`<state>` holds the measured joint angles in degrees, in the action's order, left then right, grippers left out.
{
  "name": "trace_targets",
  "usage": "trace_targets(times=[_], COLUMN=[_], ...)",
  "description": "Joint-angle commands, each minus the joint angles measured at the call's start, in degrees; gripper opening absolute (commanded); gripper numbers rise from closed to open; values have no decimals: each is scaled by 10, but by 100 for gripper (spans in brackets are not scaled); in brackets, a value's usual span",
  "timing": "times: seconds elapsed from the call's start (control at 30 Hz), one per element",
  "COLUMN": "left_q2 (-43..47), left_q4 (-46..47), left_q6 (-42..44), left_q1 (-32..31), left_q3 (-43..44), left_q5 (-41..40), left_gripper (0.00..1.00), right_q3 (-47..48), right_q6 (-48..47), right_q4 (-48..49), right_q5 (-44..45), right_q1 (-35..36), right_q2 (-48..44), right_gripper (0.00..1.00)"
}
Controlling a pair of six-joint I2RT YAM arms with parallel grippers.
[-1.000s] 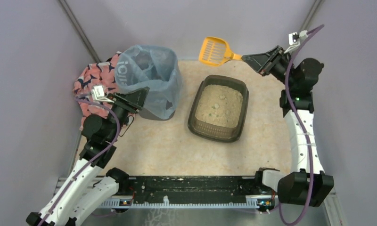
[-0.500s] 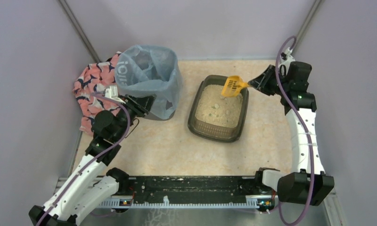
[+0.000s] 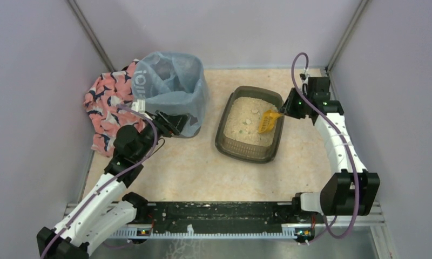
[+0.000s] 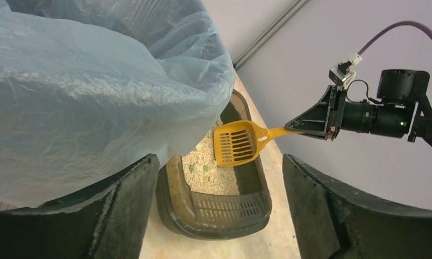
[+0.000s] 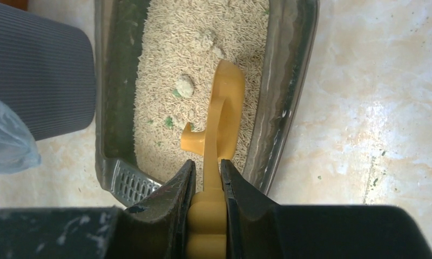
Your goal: Clean the litter box
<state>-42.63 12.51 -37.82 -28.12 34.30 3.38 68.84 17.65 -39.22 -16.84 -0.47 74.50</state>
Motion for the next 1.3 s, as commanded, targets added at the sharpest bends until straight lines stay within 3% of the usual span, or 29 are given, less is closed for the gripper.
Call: trace_targets(times=[0.0,0.1,0.4,0.73,1.03,1.27], left_q2=[11,7,-2,-8,-7,-14], left_q4=[36,37,32,35,41,55], left_q6=[10,16,16,3,-8,-18], left_q1=[3,3,3,3,3,3], left_q3=[-10,-5,-9,-22,-29,-33], left_q5=[12,10,7,16,19,33], left_gripper=[93,99,99,99,99,99], right_q3=[0,0,-23,-74,7,22], right_q6=[0,14,50,91,35,20], right_q4=[52,76,151,223,115,90], right_q5=[16,-7,-65,-128,-43,-28], right_q1=[1,1,1,1,1,1], right_q2=[16,31,84,74,16,-2], right_gripper=[0,0,0,0,0,0])
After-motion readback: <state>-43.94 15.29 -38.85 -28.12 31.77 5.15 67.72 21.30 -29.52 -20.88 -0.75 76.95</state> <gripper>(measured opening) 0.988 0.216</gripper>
